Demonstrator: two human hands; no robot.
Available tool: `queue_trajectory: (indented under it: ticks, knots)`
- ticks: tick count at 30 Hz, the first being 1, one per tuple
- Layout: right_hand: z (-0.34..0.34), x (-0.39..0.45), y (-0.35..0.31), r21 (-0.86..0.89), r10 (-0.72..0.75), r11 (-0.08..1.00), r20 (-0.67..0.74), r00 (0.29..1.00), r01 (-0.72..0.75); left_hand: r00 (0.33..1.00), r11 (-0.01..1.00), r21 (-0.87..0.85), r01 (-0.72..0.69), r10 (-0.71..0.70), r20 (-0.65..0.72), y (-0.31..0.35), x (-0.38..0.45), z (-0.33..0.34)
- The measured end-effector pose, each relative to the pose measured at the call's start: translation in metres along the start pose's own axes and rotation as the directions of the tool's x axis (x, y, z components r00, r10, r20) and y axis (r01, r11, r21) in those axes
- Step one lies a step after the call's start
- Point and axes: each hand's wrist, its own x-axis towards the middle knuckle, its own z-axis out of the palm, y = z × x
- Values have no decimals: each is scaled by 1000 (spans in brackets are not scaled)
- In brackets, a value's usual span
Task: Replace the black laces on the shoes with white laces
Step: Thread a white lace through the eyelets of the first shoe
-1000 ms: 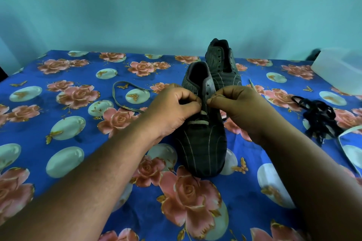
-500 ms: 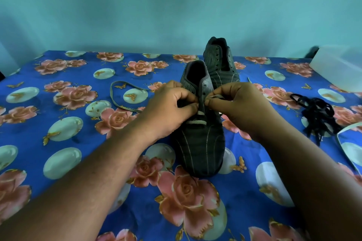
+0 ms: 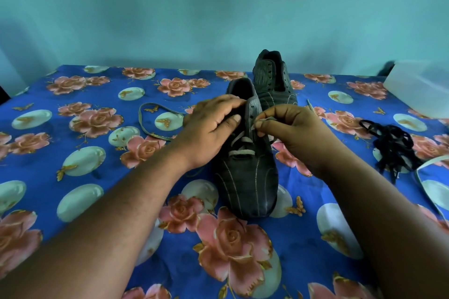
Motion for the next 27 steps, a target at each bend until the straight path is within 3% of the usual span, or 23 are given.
queue_trajectory:
  ticks: [4, 9, 14, 19, 27]
  knots:
    - [0, 2, 4, 52, 55, 997, 10, 998, -56, 997, 986, -169, 13, -27, -79, -3, 3, -3]
    - [2, 7, 12, 56, 68, 996, 32, 997, -69, 996, 943, -333, 23, -51, -76, 0, 2, -7]
    - [2, 12, 18, -10, 0, 1000, -31, 1000, 0, 996, 967, -250, 52, -70, -62, 3, 0, -9]
    - [0, 11, 19, 36, 1, 999, -29, 1000, 0, 944, 923, -199, 329, -316, 92, 5, -11, -19]
    - [-2, 8, 13, 9, -57, 998, -46, 997, 57, 981, 973, -154, 173, -157, 114, 9, -19, -23]
